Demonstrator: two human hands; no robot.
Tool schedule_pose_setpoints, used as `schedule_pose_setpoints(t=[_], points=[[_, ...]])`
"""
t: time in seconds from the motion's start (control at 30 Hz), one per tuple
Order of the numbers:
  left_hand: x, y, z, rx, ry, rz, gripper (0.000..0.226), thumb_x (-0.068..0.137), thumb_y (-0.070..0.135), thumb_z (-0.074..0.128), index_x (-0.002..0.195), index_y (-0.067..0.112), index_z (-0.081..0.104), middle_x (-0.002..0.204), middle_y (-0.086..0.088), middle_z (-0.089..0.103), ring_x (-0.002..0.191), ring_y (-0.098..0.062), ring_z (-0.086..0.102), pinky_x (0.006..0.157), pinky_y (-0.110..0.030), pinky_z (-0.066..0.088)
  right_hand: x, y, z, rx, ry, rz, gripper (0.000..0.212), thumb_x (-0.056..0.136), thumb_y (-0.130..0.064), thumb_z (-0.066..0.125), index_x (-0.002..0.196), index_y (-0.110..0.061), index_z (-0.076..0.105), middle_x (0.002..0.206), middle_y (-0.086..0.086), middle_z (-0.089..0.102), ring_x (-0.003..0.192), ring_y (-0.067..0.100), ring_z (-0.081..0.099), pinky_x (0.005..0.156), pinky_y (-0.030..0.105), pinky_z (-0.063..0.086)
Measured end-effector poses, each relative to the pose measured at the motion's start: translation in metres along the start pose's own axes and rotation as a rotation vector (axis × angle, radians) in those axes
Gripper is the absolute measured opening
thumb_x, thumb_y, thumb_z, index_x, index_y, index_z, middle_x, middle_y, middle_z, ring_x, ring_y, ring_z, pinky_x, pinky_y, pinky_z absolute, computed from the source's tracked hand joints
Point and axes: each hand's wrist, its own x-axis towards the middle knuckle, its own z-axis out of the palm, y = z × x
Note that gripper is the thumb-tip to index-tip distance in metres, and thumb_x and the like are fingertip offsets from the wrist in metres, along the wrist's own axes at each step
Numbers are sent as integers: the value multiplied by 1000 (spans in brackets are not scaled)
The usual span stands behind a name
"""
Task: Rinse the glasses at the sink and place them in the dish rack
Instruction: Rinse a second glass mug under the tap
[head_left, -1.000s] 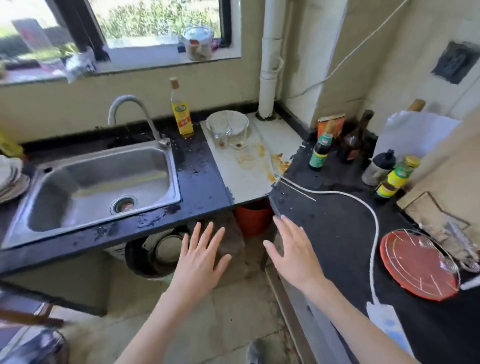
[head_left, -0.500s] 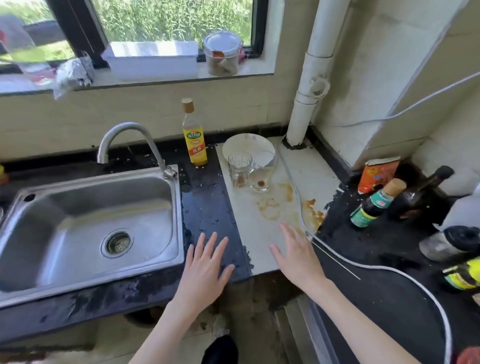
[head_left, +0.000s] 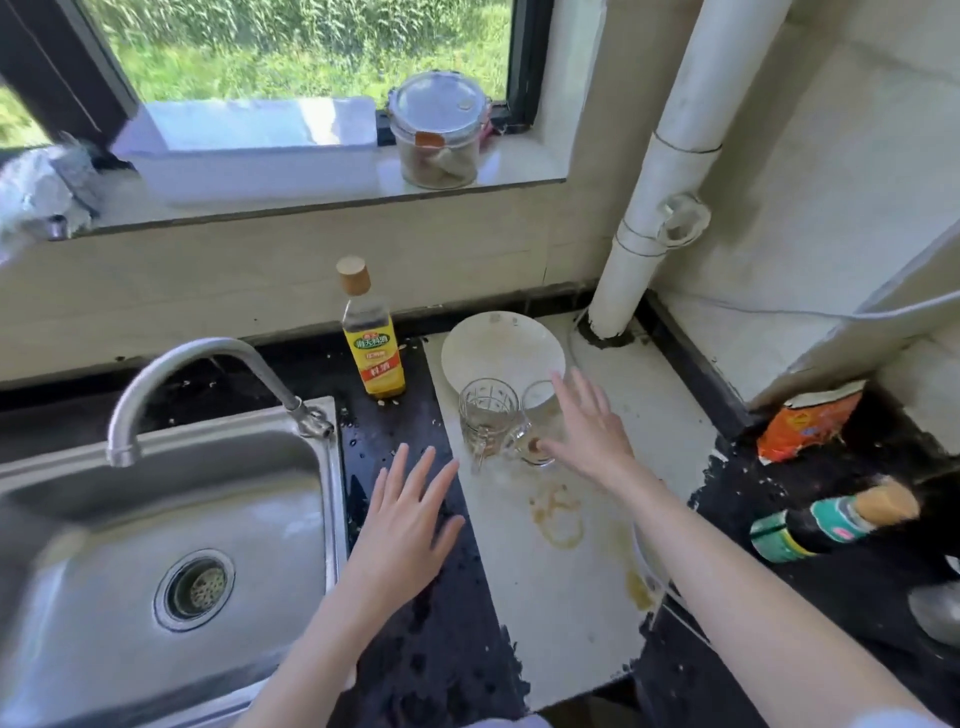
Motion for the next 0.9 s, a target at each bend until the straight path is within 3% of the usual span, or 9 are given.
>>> schedule_pose_setpoints(t=[0.07,0.13,0.33,0.4,0.53,0.67,0.8,0.9], points=[[6,-3,4,-18,-7,-13,60,94,52,28,147,26,17,156,-2,10,143,-26,-10,109,-36,-5,19,4,-1,-12,-130,-19,94,85,-36,64,150,-27,-3,159,1,-8,145,29,0,114,45,20],[9,-4,9,-32,-15,-42,69,86,57,17,145,22,27,154,-5,19,143,-29,-2,111,-40,5,28,9,1,3,-192,-50,95,84,-35,66,151,-27,-1,158,2,1,144,30,9,111,44,24],[13,9,21,-44,-65,-137,67,85,53,22,139,17,40,148,-11,34,140,-35,16,108,-47,23,42,12,0,4,-156,-148,83,78,-35,69,143,-17,20,136,9,30,129,25,32,98,38,38],[10,16,25,-39,-62,-141,66,87,53,23,140,17,38,149,-10,32,141,-35,14,109,-44,20,41,11,-1,19,-142,-140,80,76,-36,70,139,-15,25,132,8,34,125,26,35,94,38,40],[5,24,24,-94,-85,-162,59,96,46,33,147,24,15,156,-1,7,144,-24,-8,115,-34,2,22,17,1,40,-81,-122,81,73,-40,73,136,-16,27,128,8,37,119,28,40,87,37,44],[-4,29,19,-313,-100,-163,56,96,36,44,145,26,19,151,5,25,142,-15,16,113,-27,16,-12,20,0,45,-76,-151,80,71,-38,70,136,-19,27,126,4,36,119,24,39,85,33,42],[-16,31,11,-575,-75,-234,49,95,37,45,141,28,30,132,20,37,124,-3,39,102,-19,33,-46,2,-5,87,-157,-222,81,72,-35,70,139,-22,26,128,0,35,119,19,40,88,29,39],[-29,21,11,-711,-88,-308,23,94,38,44,115,30,48,118,20,50,116,-2,47,96,-21,38,-64,-27,-1,145,-219,-291,85,68,-44,70,139,-25,28,126,-2,37,119,18,43,94,35,43]])
